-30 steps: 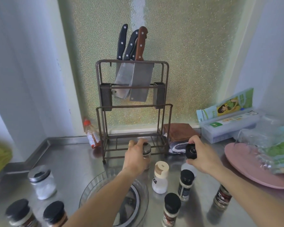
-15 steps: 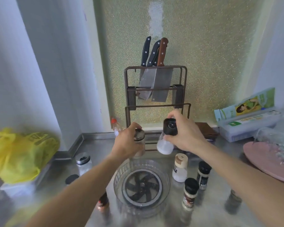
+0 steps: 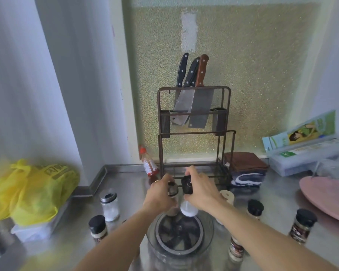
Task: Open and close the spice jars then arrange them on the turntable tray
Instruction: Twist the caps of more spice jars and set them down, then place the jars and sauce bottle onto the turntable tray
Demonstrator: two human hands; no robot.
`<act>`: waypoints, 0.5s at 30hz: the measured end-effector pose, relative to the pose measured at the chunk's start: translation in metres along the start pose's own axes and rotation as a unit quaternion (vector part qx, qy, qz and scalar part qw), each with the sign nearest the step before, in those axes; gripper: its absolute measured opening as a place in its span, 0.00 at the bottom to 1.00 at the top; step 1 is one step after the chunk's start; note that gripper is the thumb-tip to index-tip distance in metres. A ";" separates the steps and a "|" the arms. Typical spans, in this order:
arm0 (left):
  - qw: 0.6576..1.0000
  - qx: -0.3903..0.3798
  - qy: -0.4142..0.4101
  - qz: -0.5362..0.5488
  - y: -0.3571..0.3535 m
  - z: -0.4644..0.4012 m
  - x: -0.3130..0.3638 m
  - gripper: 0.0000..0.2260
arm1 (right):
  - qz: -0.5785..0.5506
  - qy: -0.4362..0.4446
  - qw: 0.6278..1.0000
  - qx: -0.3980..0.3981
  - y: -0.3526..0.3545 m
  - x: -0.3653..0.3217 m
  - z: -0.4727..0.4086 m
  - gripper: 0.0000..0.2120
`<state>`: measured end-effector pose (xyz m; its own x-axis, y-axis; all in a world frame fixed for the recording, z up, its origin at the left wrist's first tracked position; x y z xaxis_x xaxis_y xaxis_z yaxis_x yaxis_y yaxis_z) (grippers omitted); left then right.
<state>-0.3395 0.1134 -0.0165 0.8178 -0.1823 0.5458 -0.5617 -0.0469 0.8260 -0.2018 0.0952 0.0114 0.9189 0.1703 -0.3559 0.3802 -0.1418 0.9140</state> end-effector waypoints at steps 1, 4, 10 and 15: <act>1.000 -0.003 -0.002 0.002 -0.002 -0.001 0.000 0.25 | 0.004 0.001 1.000 -0.002 -0.002 0.001 0.001 0.30; 1.000 -0.020 -0.008 0.004 -0.007 -0.001 0.001 0.28 | 0.015 0.000 1.000 -0.007 -0.008 0.003 0.003 0.30; 1.000 -0.007 0.006 0.017 0.025 -0.002 -0.004 0.25 | 0.013 0.006 1.000 -0.016 -0.005 0.001 0.008 0.32; 0.982 0.148 0.090 0.076 0.089 -0.035 -0.038 0.15 | 0.023 0.017 1.000 -0.004 0.015 -0.004 0.013 0.31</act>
<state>-0.4163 0.1503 0.0406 0.7151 -0.0334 0.6983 -0.6692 -0.3216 0.6699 -0.1985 0.0801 0.0238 0.9308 0.1975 -0.3075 0.3374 -0.1416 0.9306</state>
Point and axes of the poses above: each hand's wrist, its own z-axis away from the middle knuckle, its own y-axis out of the back of the hand, x = y × z, the point moved 8 cm from there along -z, towards the middle knuckle
